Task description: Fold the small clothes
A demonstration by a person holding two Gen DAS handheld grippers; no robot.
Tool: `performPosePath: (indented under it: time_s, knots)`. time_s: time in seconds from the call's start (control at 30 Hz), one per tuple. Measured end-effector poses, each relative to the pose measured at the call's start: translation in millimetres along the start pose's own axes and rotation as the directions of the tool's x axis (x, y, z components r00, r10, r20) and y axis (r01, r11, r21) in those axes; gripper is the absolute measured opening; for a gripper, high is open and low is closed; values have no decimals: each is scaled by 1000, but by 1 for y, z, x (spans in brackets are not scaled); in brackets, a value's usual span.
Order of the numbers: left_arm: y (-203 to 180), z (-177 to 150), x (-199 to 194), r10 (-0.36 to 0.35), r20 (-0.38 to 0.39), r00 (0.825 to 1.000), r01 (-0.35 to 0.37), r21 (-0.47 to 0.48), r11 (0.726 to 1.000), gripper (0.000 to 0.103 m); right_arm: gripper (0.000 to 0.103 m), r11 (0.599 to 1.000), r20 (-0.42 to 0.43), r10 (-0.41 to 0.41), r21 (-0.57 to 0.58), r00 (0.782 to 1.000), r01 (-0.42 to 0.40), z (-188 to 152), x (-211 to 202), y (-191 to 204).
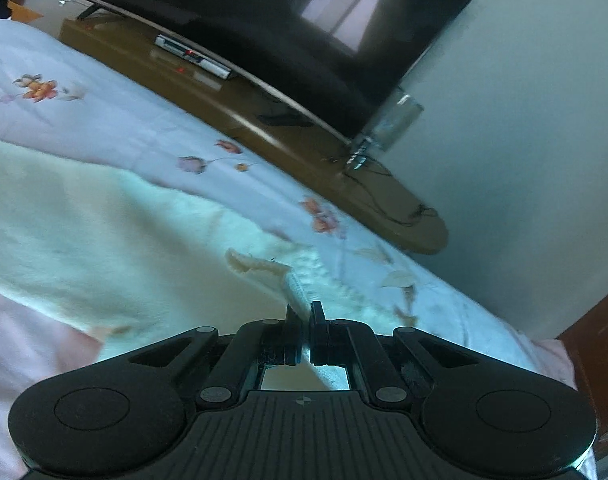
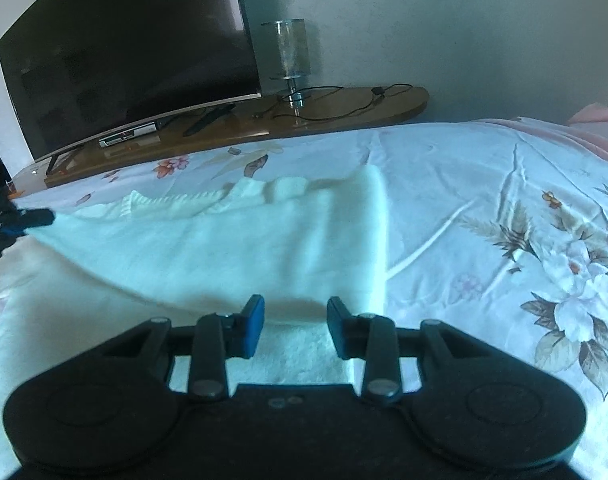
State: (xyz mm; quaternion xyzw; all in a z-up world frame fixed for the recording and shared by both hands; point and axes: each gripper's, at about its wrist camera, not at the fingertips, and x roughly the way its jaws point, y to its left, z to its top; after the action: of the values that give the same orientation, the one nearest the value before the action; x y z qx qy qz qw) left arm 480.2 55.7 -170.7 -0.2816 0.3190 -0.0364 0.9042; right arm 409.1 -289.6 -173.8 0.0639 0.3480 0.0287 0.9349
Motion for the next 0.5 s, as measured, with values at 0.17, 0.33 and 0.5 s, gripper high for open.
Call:
performPosePath:
  time_s: [0.17, 0.33, 0.5]
  knots:
    - [13, -1, -1, 22, 22, 1000, -21, -16, 1000, 3, 33, 1000, -2, -21, -4, 1000, 21, 3, 7, -2]
    - [29, 5, 1, 58, 24, 998, -58, -15, 998, 3, 34, 999, 9, -33, -28, 999, 33, 7, 8, -2]
    - [33, -7, 14, 109, -23, 994, -107, 49, 993, 3, 34, 996, -16, -85, -10, 996, 85, 6, 19, -6]
